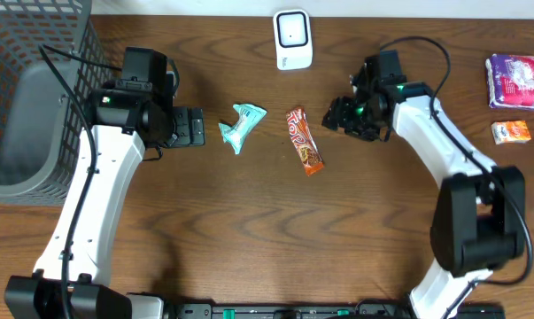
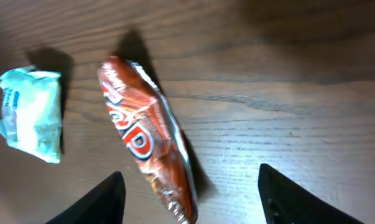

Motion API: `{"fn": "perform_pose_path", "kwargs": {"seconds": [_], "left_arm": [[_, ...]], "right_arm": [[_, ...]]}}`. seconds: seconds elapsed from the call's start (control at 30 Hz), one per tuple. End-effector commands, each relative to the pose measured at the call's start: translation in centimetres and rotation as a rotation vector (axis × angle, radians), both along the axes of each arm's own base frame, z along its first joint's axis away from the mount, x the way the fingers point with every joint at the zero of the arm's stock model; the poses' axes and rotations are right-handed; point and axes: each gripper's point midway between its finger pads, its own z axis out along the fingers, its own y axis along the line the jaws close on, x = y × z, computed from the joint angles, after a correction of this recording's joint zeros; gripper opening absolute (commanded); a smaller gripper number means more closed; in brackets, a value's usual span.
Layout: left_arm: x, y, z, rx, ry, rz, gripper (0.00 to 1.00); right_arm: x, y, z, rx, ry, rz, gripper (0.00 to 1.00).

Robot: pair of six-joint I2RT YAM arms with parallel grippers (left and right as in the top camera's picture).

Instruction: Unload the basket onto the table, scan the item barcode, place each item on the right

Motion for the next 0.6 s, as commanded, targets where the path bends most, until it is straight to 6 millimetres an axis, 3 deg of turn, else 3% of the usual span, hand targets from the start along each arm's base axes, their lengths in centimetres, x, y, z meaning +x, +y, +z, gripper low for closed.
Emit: {"fn": "perform_pose_path", "kwargs": {"seconds": [0.0,0.2,0.33,0.57], "left_arm": [[-0.1,0.3,-0.3,0.013,0.008,0.014,0.98],[-0.1,0.3,-0.3,0.013,0.008,0.014,0.98],[-0.1,0.3,-0.3,0.014,0.008,0.015,0.98],[-0.1,0.3,-0.3,0.014,0.009,0.014,0.98]], "right_arm": [[-0.3,-0.1,0.7,-0.157,-0.067,0.020,0.65],[0.0,0.9,0.9,-0.317,-0.150,0.042,0.66],[0.2,3.1,1.4,-0.325,-0.209,0.077,0.98],[0.3,5.0,1.8,-0.303,-0.248,0.104,0.97]]}}
